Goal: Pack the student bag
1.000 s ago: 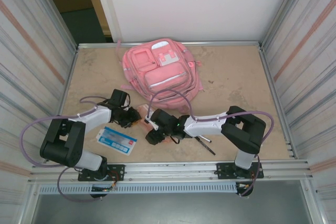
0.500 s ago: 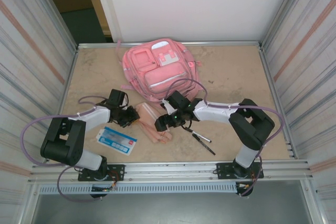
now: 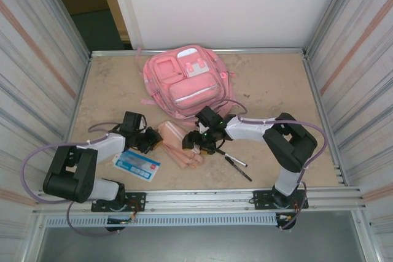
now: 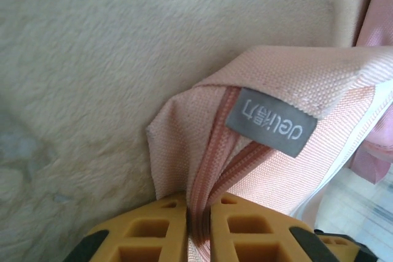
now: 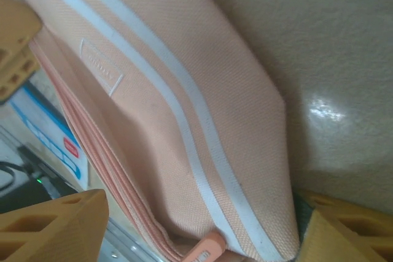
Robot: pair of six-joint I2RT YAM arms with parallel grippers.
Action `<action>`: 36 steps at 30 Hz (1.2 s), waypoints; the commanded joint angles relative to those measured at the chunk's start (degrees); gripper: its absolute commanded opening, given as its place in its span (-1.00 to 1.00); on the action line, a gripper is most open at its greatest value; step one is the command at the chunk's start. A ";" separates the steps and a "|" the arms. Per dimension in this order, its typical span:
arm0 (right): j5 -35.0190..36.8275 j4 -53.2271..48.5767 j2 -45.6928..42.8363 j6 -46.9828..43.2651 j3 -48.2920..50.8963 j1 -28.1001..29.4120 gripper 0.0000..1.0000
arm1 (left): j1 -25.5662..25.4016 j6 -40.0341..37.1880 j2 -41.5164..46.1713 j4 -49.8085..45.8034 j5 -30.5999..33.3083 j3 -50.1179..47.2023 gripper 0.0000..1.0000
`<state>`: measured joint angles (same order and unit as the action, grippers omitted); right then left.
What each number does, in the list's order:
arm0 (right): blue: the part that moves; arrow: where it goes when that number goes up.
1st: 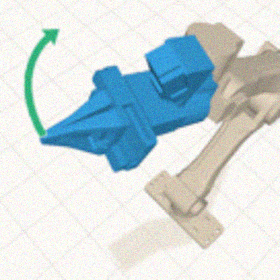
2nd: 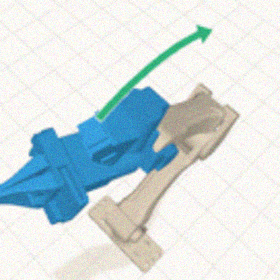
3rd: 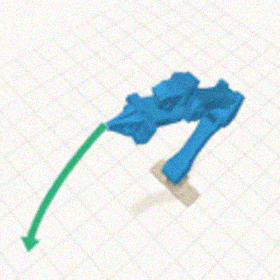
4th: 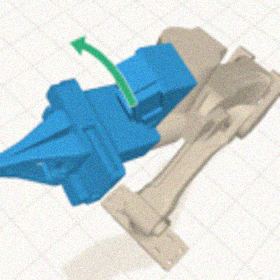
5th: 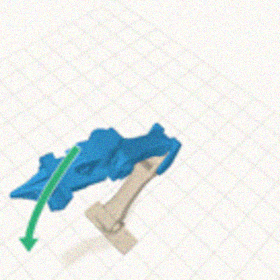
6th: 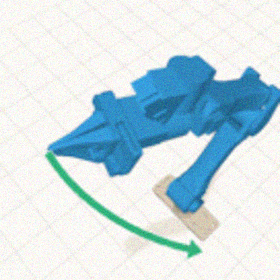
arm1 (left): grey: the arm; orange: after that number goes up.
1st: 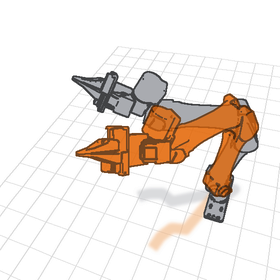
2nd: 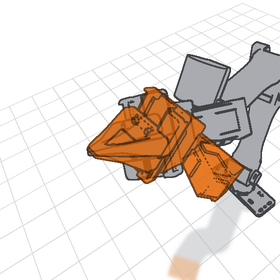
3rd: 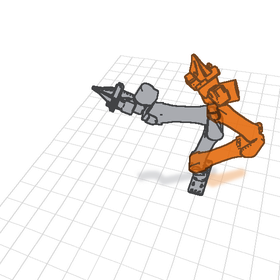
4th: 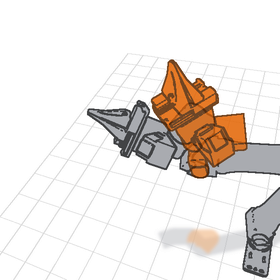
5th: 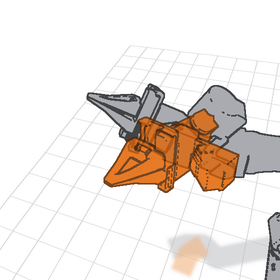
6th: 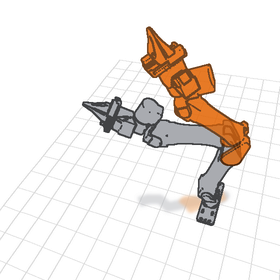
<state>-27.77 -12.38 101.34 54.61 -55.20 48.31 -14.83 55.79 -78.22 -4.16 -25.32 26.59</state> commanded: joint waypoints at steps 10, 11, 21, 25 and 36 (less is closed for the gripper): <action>-8.43 11.21 2.20 7.01 2.10 2.84 0.11 | -0.27 8.96 5.03 -4.33 0.37 -6.09 -0.71; -8.90 12.75 2.41 6.91 2.42 2.90 0.02 | -0.43 9.07 5.64 -4.88 0.75 -6.13 -0.70; -9.84 12.44 -1.12 0.54 0.67 2.89 -0.73 | -2.74 4.77 13.94 -15.32 2.52 1.51 -0.09; -7.04 7.75 -9.63 -4.95 1.54 -0.69 -0.92 | -3.24 -8.32 20.04 -17.62 3.29 8.59 0.01; -16.13 1.62 -24.19 -10.82 1.18 -22.98 -1.00 | -16.00 -66.80 17.73 -4.05 2.66 21.59 0.25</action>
<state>-40.34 -7.11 80.16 46.72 -53.36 29.02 -28.95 11.77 -56.58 -11.88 -20.86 46.89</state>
